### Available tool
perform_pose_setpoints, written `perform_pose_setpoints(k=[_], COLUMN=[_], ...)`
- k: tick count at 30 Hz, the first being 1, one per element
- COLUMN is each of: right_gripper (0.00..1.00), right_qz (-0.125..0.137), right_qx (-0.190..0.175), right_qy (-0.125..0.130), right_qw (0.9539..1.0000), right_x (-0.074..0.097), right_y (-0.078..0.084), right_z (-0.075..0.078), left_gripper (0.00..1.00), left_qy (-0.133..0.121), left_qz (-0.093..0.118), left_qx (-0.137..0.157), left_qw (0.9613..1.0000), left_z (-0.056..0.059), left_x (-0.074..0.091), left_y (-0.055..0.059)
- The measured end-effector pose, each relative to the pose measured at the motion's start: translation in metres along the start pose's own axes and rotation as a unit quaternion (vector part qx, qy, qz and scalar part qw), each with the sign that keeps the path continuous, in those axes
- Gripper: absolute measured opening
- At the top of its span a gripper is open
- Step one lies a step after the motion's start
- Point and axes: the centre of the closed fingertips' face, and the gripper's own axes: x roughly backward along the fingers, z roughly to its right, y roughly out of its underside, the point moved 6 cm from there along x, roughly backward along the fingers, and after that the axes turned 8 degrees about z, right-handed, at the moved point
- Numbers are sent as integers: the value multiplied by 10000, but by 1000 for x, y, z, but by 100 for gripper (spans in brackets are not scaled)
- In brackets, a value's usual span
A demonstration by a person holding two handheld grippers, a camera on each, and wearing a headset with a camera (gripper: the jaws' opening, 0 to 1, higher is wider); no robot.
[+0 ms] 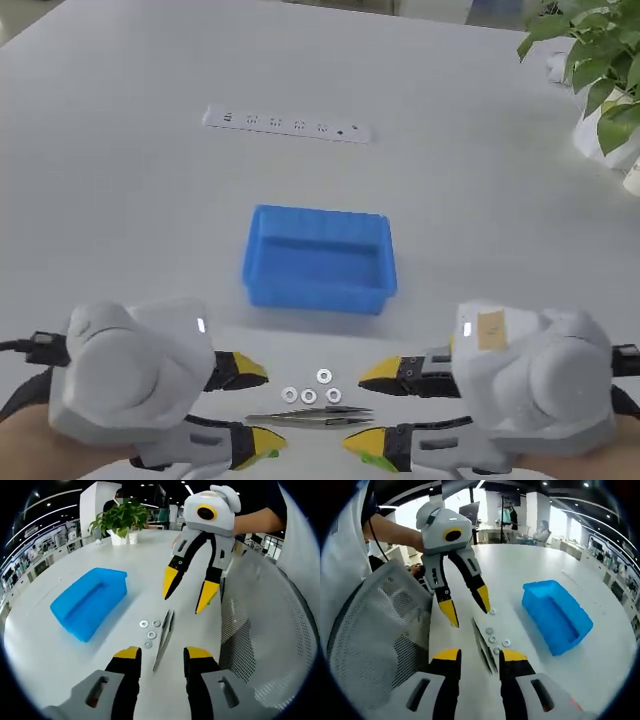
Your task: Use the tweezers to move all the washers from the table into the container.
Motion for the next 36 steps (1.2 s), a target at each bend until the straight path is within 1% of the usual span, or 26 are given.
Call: perform_pose_setpoints(k=[1, 3, 6, 9, 11, 12, 13, 15, 18, 20, 22, 24, 26, 27, 29, 33, 36], right_gripper=[30, 29, 28, 26, 25, 24, 24, 22, 19, 19, 18, 17, 15, 15, 13, 11, 11], right_qz=[-39, -74, -256, -330, -466, -581, -642, -724, -833, -906, -1000, -1029, -1068, -1093, -1135, -1228, -1347], right_qx=[58, 102, 356, 499, 614, 711, 765, 788, 819, 876, 855, 840, 835, 890, 891, 948, 1038], right_qy=[-61, -93, -152, -240, -373, -424, -432, -496, -561, -570, -620, -703, -726, -735, -761, -830, -895], right_qw=[10000, 9999, 9989, 9979, 9963, 9949, 9941, 9930, 9916, 9904, 9894, 9887, 9881, 9873, 9866, 9844, 9814], right_x=[-2, -7, -15, -23, -28, -30, -32, -35, -37, -39, -40, -40, -40, -40, -41, -43, -45], right_y=[0, 1, 3, 2, 3, 5, 6, 7, 8, 9, 10, 11, 11, 11, 11, 11, 12], right_z=[0, 1, 5, 6, 6, 7, 7, 7, 8, 10, 12, 12, 11, 12, 12, 11, 10], left_gripper=[38, 36, 32, 29, 28, 28, 28, 27, 25, 22, 17, 15, 13, 12, 12, 10, 8], left_qy=[18, 54, 23, 43, 64, 64, 96, 118, 143, 174, 201, 215, 272, 281, 296, 303, 311], left_qz=[-16, -47, -203, -229, -295, -333, -424, -531, -644, -718, -775, -806, -865, -874, -889, -894, -884], left_qx=[-1, 18, -104, -95, -149, -189, -243, -348, -379, -378, -362, -402, -451, -498, -594, -583, -586], left_qw=[10000, 10000, 9997, 9997, 9994, 9992, 9988, 9979, 9971, 9965, 9961, 9957, 9949, 9945, 9938, 9938, 9939], left_z=[0, -1, -3, -4, -4, -4, -4, -5, -5, -5, -5, -6, -5, -5, -5, -6, -6], left_x=[-2, -4, -4, -4, -6, -7, -8, -10, -12, -12, -13, -14, -16, -16, -17, -17, -18], left_y=[1, 2, 5, 6, 7, 7, 9, 11, 12, 11, 11, 11, 12, 12, 12, 12, 12])
